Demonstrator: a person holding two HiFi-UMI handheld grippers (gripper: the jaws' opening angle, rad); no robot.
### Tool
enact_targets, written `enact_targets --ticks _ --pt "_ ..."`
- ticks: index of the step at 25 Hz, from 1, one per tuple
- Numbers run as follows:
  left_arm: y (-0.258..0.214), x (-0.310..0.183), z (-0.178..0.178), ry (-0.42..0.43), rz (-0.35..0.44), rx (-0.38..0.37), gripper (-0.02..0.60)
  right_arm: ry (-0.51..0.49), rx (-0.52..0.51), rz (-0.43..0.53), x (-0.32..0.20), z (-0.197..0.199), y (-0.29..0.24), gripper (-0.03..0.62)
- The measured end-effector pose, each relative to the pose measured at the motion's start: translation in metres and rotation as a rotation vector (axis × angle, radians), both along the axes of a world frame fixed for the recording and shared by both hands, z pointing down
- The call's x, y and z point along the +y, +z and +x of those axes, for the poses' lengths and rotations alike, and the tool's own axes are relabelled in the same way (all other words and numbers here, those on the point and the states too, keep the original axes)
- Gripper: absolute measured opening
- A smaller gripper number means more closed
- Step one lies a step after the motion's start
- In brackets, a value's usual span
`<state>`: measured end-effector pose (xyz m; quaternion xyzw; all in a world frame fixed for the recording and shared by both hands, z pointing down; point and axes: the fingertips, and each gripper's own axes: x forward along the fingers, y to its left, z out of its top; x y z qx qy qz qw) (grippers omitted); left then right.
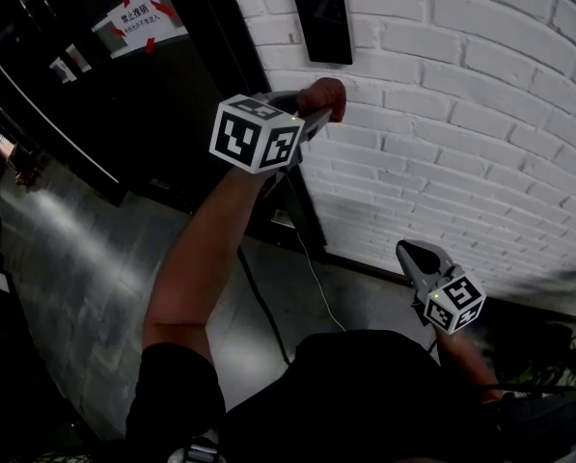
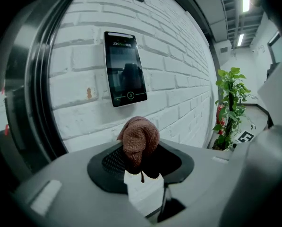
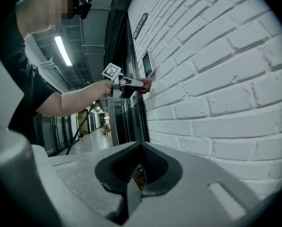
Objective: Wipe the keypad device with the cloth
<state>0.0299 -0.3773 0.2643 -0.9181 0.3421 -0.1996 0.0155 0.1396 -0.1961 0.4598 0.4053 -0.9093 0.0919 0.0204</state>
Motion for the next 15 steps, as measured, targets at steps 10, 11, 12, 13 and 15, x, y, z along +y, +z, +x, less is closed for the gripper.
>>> enact_targets --ticks 10,11,12,13,15 --pt "-0.085 0.017 -0.009 -0.008 0.149 0.131 0.166 -0.017 -0.006 0.018 0.002 -0.008 -0.006 -0.009" --pt "-0.095 0.017 -0.009 -0.010 0.167 0.145 0.166 -0.015 -0.006 0.018 0.002 -0.007 -0.007 -0.009" --pt "-0.105 0.017 -0.010 -0.011 0.183 0.161 0.166 -0.013 -0.006 0.018 0.003 -0.006 -0.007 -0.009" --pt "-0.114 0.017 -0.010 -0.011 0.198 0.177 0.166 -0.009 -0.007 0.018 0.004 -0.004 -0.007 -0.009" --pt "-0.133 0.017 -0.008 -0.006 0.224 0.206 0.166 0.001 -0.007 0.016 0.005 0.001 -0.007 -0.009"
